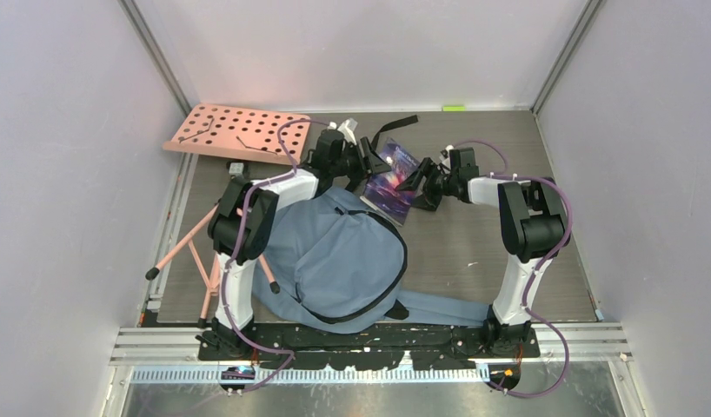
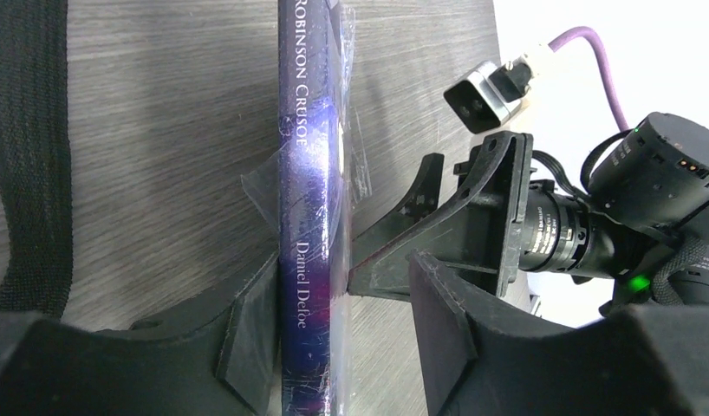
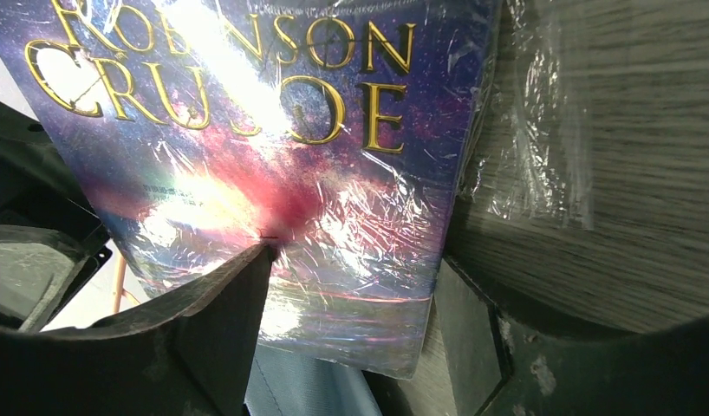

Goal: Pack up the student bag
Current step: Pick up the book from the center of the board.

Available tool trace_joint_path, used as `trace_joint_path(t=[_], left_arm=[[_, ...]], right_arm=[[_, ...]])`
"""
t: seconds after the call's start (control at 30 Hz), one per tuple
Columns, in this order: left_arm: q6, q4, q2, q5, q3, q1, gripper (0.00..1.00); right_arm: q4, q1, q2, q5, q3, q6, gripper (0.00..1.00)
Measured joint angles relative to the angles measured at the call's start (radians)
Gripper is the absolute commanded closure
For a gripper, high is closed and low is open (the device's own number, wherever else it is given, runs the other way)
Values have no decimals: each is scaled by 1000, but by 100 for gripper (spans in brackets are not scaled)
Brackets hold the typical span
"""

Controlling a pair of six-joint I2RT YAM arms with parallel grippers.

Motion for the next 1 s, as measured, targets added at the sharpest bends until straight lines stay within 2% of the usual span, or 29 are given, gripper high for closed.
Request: trace_joint_path(t=[0.2, 0.47, 0.6, 0.73, 0.9, 1.0], left_arm=[[6, -37, 0, 6, 0, -8, 99], [-14, -36, -43, 69, -47, -36, 100], [-41, -20, -129, 118, -71, -48, 100], [-63, 40, -196, 175, -72, -52, 100], [-108, 172, -236, 231, -106, -52, 100], [-115, 196, -222, 254, -148, -52, 100]], right_arm=[[7, 2, -10, 2, -12, -1, 26], [-91, 5, -181, 103, -105, -55, 15], [-168, -17, -377, 140, -140, -100, 12], [-174, -34, -534, 155, -140, -150, 12], [-173, -40, -537, 154, -160, -169, 13], [-161, -40, -529, 152, -227, -161, 12]])
